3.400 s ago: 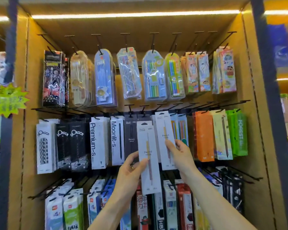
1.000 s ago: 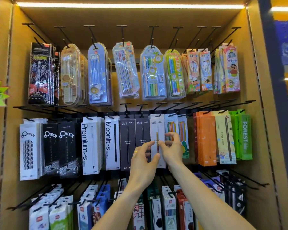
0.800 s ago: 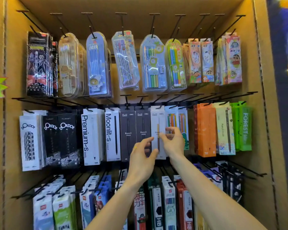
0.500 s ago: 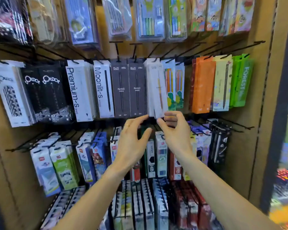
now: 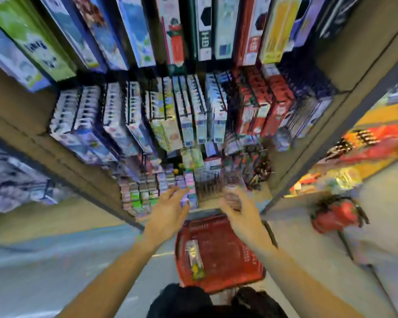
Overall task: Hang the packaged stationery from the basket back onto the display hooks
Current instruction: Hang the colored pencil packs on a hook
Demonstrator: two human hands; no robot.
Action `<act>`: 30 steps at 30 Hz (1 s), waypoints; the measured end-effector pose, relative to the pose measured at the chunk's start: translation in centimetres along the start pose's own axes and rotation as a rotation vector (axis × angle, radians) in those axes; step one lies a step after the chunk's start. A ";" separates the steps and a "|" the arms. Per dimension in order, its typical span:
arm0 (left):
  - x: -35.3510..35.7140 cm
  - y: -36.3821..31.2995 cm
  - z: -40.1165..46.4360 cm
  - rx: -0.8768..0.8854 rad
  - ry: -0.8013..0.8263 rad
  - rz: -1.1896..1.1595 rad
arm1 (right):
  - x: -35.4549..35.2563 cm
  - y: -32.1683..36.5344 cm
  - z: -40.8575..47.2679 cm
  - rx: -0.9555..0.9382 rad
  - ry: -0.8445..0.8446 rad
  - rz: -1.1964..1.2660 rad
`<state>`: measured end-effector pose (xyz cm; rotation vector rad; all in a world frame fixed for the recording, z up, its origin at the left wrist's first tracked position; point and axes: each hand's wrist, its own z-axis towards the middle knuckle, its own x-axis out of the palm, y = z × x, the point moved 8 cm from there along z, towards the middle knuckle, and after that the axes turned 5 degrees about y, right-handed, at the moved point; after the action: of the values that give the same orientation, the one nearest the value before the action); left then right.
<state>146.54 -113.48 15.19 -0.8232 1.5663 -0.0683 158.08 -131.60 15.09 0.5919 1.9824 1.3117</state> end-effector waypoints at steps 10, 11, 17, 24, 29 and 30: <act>15.8 6.6 -6.2 -0.289 0.448 -0.029 | 7.9 -18.5 -6.5 0.518 0.131 0.066; 16.7 6.9 -6.2 -0.301 0.459 -0.033 | 8.5 -19.7 -6.6 0.545 0.136 0.083; 27.3 11.9 -2.9 -0.452 0.449 -0.189 | 13.3 -31.2 -3.0 0.669 0.159 0.174; 48.3 24.9 3.7 -0.743 0.361 -0.412 | 22.0 -54.6 6.0 0.791 0.161 0.103; 62.2 34.3 6.1 -0.958 0.296 -0.576 | 30.1 -71.2 12.0 0.788 0.275 0.146; 64.5 35.8 6.3 -0.987 0.283 -0.614 | 31.8 -74.9 12.7 0.796 0.296 0.147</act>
<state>139.75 -118.63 -58.35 -2.1319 1.5204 0.1701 146.02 -131.12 -66.37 0.9580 2.7546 0.6613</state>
